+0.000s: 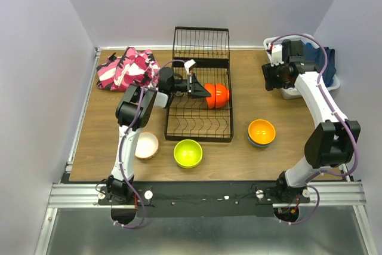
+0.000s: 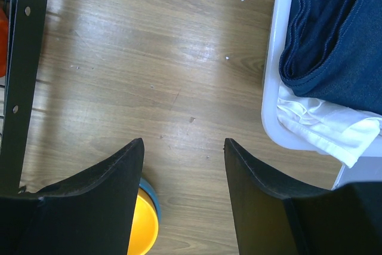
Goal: Load the bowls into the dish rack
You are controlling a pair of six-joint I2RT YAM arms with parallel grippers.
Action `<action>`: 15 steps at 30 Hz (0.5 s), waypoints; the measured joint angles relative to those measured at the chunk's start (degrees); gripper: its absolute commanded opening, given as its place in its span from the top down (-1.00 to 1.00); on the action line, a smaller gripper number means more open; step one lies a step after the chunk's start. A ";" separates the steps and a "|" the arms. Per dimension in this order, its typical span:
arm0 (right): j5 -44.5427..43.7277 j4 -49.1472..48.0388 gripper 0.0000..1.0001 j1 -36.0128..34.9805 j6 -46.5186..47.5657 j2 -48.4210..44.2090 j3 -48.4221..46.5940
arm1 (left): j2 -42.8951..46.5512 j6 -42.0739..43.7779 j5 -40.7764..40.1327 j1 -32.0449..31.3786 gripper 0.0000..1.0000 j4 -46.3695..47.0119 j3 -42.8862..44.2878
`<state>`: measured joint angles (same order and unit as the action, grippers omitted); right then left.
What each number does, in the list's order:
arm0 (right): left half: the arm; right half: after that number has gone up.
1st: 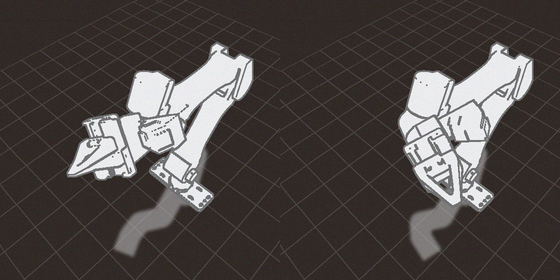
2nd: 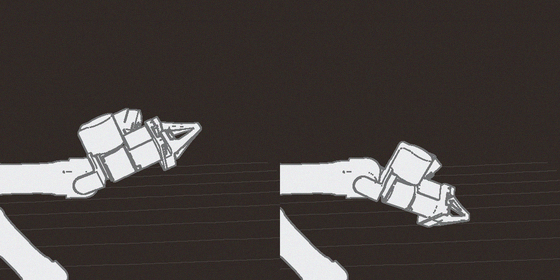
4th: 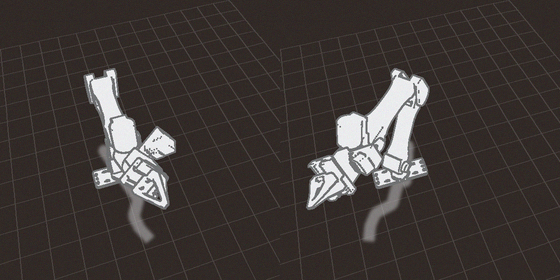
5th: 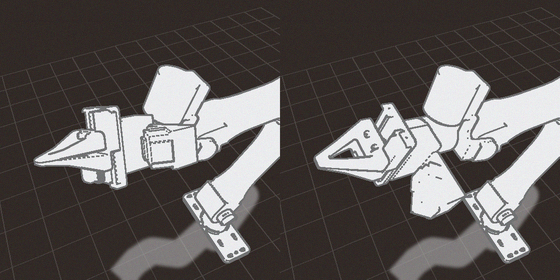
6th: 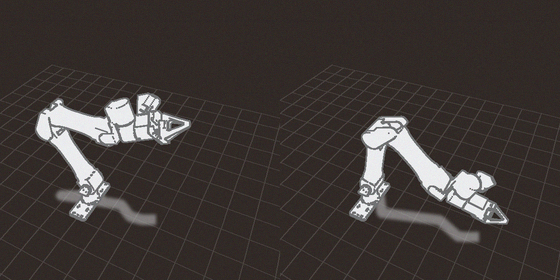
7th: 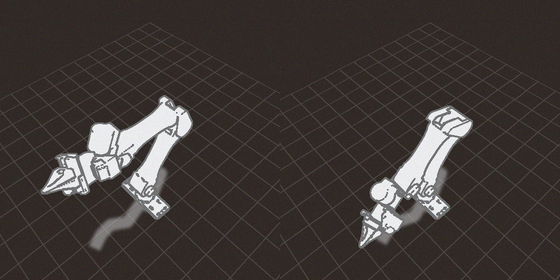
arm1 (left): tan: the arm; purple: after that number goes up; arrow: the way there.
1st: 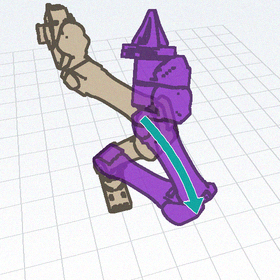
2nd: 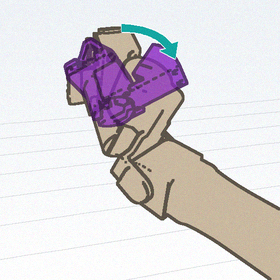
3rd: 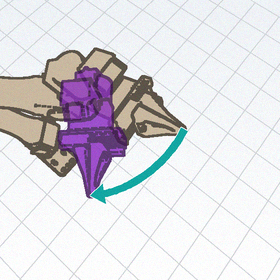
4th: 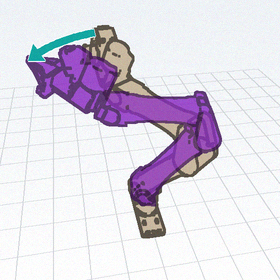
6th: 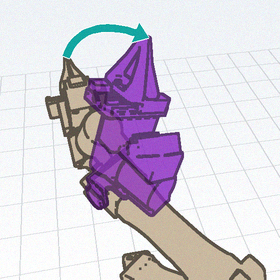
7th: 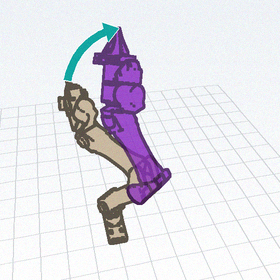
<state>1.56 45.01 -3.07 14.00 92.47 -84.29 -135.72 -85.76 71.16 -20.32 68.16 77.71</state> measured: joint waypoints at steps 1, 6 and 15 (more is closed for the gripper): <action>0.00 0.02 -0.29 0.00 0.00 0.00 0.00 | 1.01 4.24 -1.18 -0.07 1.00 -5.01 -0.28; 0.00 0.07 -0.29 -0.31 0.00 0.00 0.00 | 4.57 23.78 -2.12 -1.64 0.94 -28.55 4.31; 0.00 0.09 -0.29 -0.48 0.00 0.00 0.02 | 5.33 35.01 -1.36 -1.66 0.36 -43.28 8.17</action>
<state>1.56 45.10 -3.55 14.00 92.47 -84.27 -130.39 -50.74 69.80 -21.98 24.88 85.89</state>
